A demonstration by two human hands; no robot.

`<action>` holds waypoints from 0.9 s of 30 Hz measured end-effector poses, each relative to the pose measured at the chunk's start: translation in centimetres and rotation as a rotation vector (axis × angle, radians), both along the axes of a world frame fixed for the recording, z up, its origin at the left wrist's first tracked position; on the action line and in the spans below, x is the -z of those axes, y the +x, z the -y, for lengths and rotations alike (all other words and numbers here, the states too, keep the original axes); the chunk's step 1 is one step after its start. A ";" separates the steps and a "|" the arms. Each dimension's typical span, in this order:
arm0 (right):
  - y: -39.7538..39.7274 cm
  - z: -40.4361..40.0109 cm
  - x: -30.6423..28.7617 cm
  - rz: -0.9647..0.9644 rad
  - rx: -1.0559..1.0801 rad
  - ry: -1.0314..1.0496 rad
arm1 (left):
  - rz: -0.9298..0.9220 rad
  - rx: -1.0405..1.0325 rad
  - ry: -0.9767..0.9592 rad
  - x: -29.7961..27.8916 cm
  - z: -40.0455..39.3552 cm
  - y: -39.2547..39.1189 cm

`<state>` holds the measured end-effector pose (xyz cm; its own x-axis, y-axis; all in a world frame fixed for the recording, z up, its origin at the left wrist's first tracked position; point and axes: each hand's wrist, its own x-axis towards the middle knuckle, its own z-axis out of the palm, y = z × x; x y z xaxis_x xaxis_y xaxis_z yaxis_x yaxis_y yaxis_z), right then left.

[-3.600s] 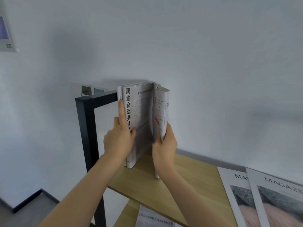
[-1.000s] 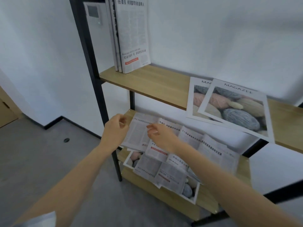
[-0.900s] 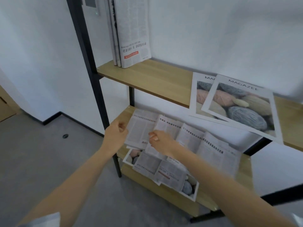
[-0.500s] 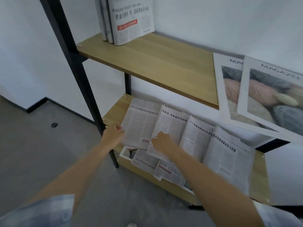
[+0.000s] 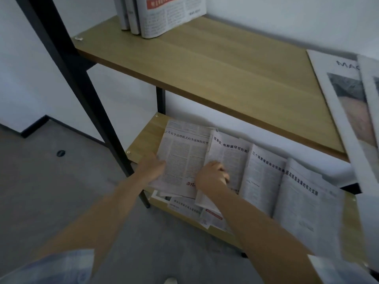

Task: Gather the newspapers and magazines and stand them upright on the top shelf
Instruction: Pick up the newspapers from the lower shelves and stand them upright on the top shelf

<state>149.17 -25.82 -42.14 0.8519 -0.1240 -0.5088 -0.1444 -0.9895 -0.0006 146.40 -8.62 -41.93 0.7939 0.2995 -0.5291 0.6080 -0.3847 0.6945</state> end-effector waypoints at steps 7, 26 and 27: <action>3.7 2.4 -1.6 0.034 0.288 0.235 | -0.030 -0.180 -0.422 -0.2 1.4 2.2; -2.1 5.1 -9.4 0.221 -0.049 0.340 | 0.278 -0.292 -0.469 -6.3 3.9 -7.5; -3.2 5.3 -10.1 0.242 -0.064 0.359 | 0.293 -0.296 -0.439 -7.1 4.5 -8.7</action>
